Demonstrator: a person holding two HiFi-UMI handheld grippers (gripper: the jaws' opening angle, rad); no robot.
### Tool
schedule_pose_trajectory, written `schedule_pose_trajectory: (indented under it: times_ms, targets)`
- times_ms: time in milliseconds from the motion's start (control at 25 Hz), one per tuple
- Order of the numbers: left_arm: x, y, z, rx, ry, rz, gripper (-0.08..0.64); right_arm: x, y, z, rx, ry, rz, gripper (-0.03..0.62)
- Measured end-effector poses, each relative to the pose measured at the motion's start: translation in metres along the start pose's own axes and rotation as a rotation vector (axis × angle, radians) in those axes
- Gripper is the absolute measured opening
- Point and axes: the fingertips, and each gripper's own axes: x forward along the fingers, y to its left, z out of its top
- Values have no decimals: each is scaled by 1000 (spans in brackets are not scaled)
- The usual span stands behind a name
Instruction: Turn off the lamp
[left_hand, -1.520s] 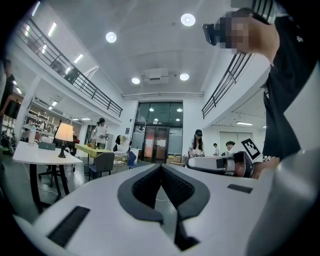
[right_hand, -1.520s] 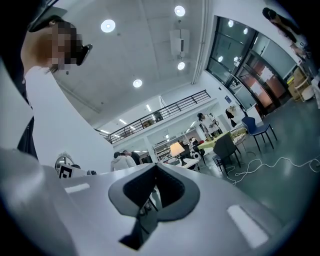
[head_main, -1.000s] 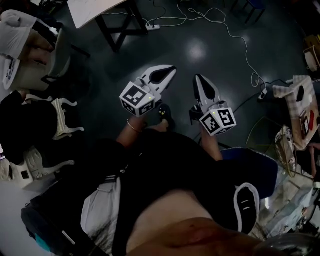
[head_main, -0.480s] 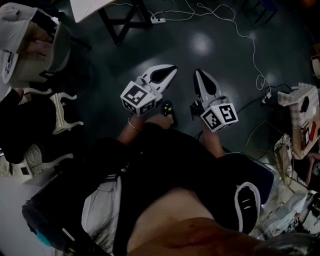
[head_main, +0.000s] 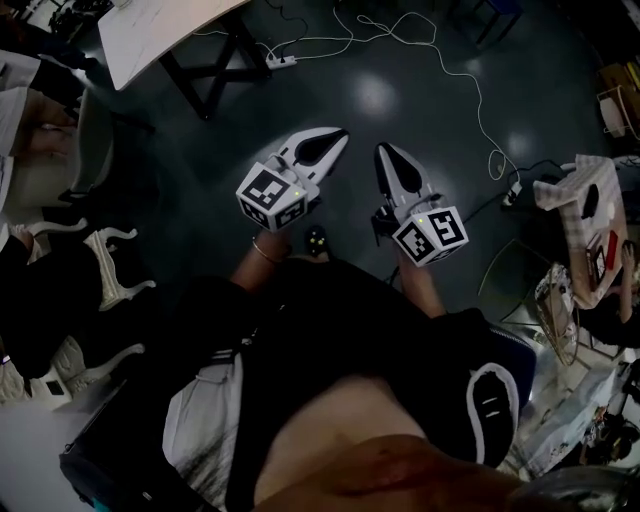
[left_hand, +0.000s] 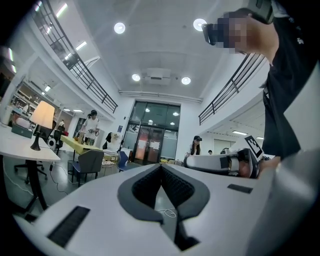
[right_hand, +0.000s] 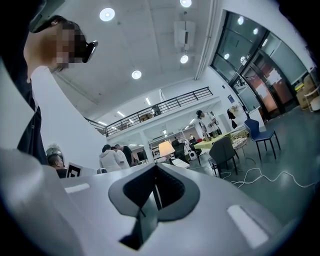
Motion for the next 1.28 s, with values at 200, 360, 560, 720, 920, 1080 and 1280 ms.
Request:
schedule_pose_trajectory:
  times_ms: [200, 360, 560, 720, 920, 1080, 1280]
  targets:
    - [18, 15, 1, 13, 13, -3, 6, 15, -21, 3, 22, -5, -17, 2]
    - [22, 29, 0, 8, 13, 22, 6, 23, -28, 5, 22, -5, -8, 2]
    - [30, 36, 1, 21, 16, 54, 6, 34, -40, 3, 34, 23, 16, 2]
    - [28, 54, 6, 13, -1, 108, 6, 55, -44, 11, 28, 31, 67, 2]
    - [36, 77, 16, 21, -21, 183, 6, 84, -53, 18, 25, 59, 150, 2]
    - [48, 92, 18, 18, -10, 248, 6, 102, -70, 24, 36, 77, 195, 2]
    - [76, 108, 20, 24, -13, 300, 6, 119, -100, 35, 47, 91, 238, 2]
